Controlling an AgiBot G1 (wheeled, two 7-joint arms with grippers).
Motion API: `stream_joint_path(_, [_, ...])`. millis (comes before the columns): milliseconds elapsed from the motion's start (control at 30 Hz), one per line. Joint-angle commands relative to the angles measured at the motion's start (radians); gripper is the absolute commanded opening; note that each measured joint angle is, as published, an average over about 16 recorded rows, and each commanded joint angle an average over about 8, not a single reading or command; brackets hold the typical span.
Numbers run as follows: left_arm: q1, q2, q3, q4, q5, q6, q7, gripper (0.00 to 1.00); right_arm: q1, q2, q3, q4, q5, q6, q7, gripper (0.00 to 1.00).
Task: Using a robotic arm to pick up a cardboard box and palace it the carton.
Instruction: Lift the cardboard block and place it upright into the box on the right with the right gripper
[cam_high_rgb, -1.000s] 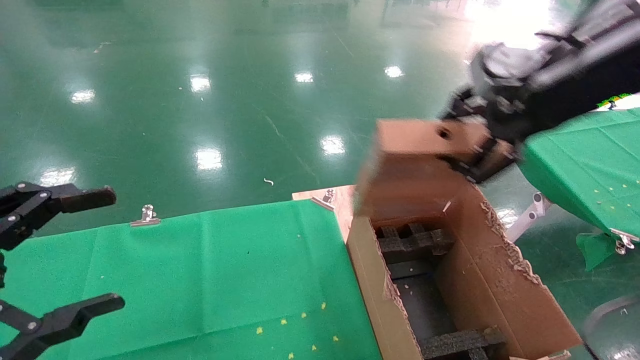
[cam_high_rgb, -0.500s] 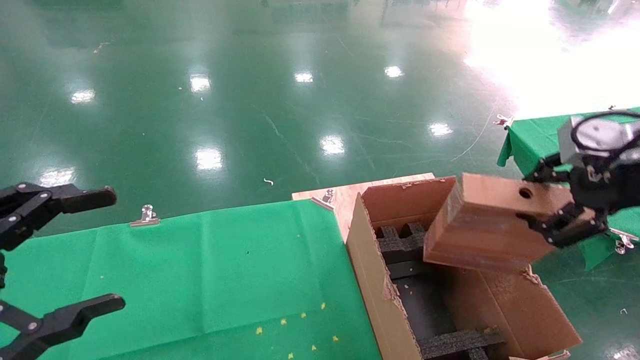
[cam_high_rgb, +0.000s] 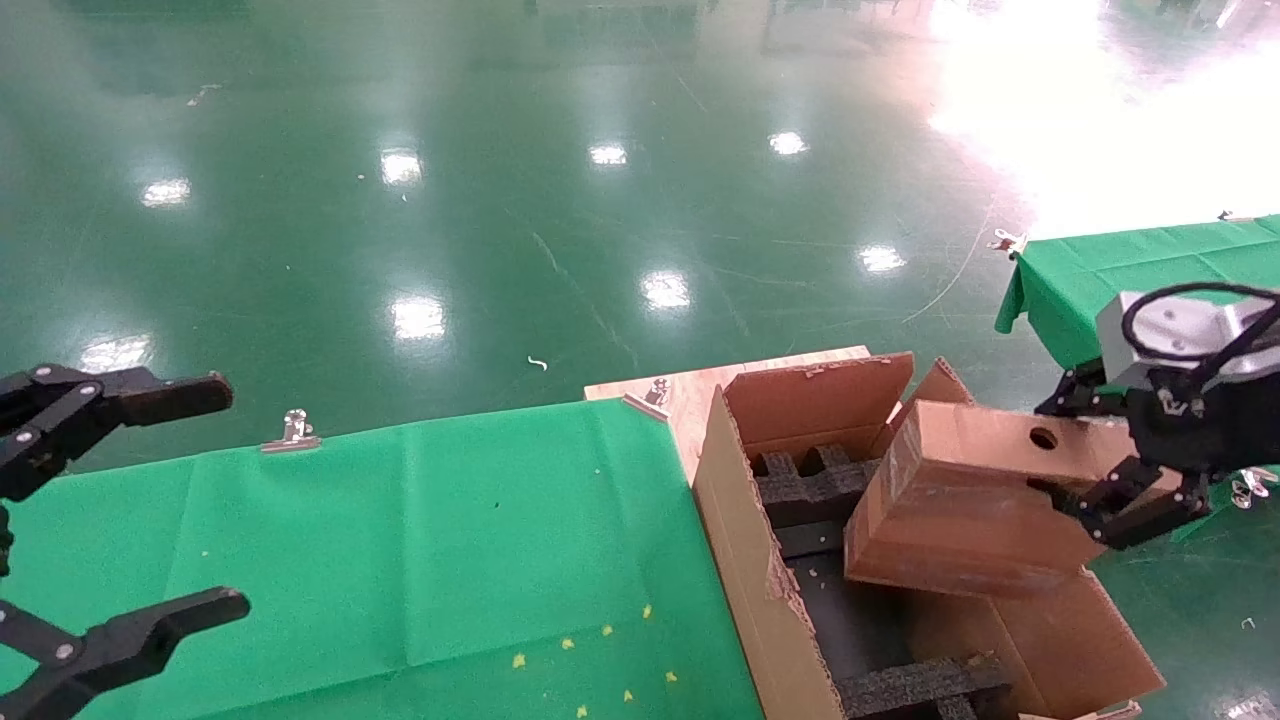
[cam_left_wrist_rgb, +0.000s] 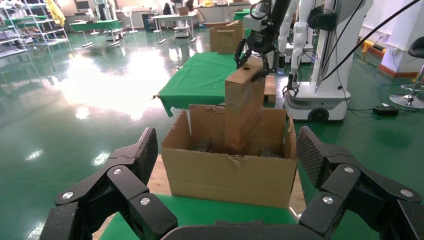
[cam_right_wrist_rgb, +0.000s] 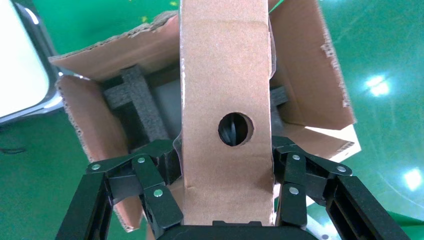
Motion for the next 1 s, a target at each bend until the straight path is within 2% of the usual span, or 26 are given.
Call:
stream_joint_path(33, [0.0, 0.0, 0.0, 0.0, 0.0, 0.0, 0.0, 1.0, 0.002, -0.005, 0.004, -0.006, -0.001, -0.005, -0.008, 0.0])
stream_joint_path(133, [0.0, 0.0, 0.0, 0.0, 0.0, 0.0, 0.0, 1.0, -0.009, 0.006, 0.0, -0.001, -0.002, 0.039, 0.041, 0.0])
stream_joint_path(233, [0.0, 0.0, 0.0, 0.0, 0.0, 0.0, 0.0, 1.0, -0.026, 0.03, -0.009, 0.027, -0.013, 0.115, 0.138, 0.0])
stream_joint_path(400, [0.0, 0.0, 0.0, 0.0, 0.0, 0.0, 0.0, 1.0, -0.049, 0.105, -0.032, 0.153, -0.063, 0.261, 0.377, 0.0])
stream_joint_path(567, [0.0, 0.0, 0.0, 0.0, 0.0, 0.0, 0.0, 1.0, -0.059, 0.186, -0.055, 0.308, -0.125, 0.365, 0.637, 0.0])
stream_joint_path(767, [0.0, 0.0, 0.0, 0.0, 0.0, 0.0, 0.0, 1.0, -0.073, 0.247, -0.081, 0.425, -0.211, 0.444, 0.895, 0.0])
stream_joint_path(900, [0.0, 0.0, 0.0, 0.0, 0.0, 0.0, 0.0, 1.0, -0.083, 0.263, -0.094, 0.447, -0.246, 0.471, 1.004, 0.0])
stream_joint_path(1000, [0.0, 0.0, 0.0, 0.0, 0.0, 0.0, 0.0, 1.0, -0.088, 0.269, -0.099, 0.453, -0.254, 0.481, 1.046, 0.0])
